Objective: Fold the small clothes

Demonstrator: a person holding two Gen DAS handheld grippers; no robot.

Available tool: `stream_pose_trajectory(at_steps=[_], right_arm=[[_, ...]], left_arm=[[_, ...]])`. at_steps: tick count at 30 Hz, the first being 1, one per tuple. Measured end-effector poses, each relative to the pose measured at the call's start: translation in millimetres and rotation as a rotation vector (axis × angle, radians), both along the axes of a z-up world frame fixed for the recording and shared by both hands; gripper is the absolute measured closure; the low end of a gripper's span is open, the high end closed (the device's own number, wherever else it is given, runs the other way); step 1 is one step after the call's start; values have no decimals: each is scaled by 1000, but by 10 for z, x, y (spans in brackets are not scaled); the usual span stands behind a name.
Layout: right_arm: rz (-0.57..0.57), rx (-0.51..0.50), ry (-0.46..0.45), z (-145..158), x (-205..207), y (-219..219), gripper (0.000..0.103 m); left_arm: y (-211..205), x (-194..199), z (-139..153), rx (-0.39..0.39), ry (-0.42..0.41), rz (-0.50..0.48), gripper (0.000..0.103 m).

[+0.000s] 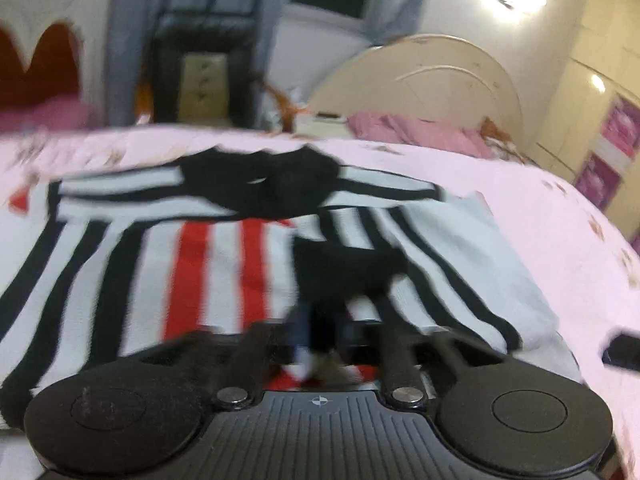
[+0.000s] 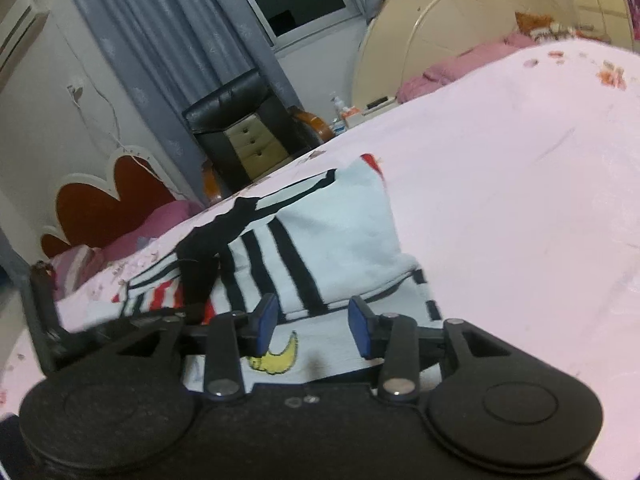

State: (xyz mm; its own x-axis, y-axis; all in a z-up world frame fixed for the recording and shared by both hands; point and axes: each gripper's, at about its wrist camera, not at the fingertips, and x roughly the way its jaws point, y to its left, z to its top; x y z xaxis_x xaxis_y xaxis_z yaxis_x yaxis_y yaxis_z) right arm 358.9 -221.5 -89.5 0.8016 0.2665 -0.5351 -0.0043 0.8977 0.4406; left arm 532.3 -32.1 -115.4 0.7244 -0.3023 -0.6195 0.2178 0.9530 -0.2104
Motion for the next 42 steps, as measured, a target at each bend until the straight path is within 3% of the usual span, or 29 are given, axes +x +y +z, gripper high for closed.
stream_pose_trajectory(at_steps=[1, 2, 4, 6, 9, 12, 17, 18, 19, 20, 26, 31, 37, 42], right_arm=[[16, 15, 3, -4, 33, 13, 61], [34, 27, 4, -12, 74, 46, 60], [74, 51, 11, -26, 190, 138, 60], [111, 99, 26, -64, 314, 228, 60], [152, 170, 49, -141, 581, 383, 60], [165, 205, 74, -249, 890, 530, 60], [177, 221, 132, -402, 1289, 769, 64], [186, 203, 133, -397, 1320, 817, 70], [193, 164, 130, -384, 1337, 878, 87], [199, 123, 126, -362, 1346, 923, 96], [151, -25, -82, 133, 1100, 689, 96], [178, -59, 16, -48, 1137, 561, 96], [171, -46, 37, -187, 1072, 557, 96], [187, -62, 34, -192, 1081, 555, 96]], left_arm=[[9, -69, 47, -7, -20, -9, 28], [25, -202, 117, 10, -57, 4, 24], [179, -482, 224, 49, -100, 33, 24], [538, -768, 292, 40, -126, 119, 25], [1039, -1177, 274, 83, -121, 256, 25], [1375, -1387, 179, 147, -86, 320, 25], [1641, -1237, 35, 183, -50, 335, 25], [1672, -1175, 7, 182, -54, 337, 25], [1690, -1117, -5, 180, -54, 335, 27], [1702, -1079, 2, 175, -57, 338, 37], [1668, -940, -25, 170, -79, 320, 41], [1612, -965, 33, 142, -132, 287, 41], [1806, -842, -112, 106, -34, 343, 41], [1829, -845, -140, 98, -26, 329, 41]])
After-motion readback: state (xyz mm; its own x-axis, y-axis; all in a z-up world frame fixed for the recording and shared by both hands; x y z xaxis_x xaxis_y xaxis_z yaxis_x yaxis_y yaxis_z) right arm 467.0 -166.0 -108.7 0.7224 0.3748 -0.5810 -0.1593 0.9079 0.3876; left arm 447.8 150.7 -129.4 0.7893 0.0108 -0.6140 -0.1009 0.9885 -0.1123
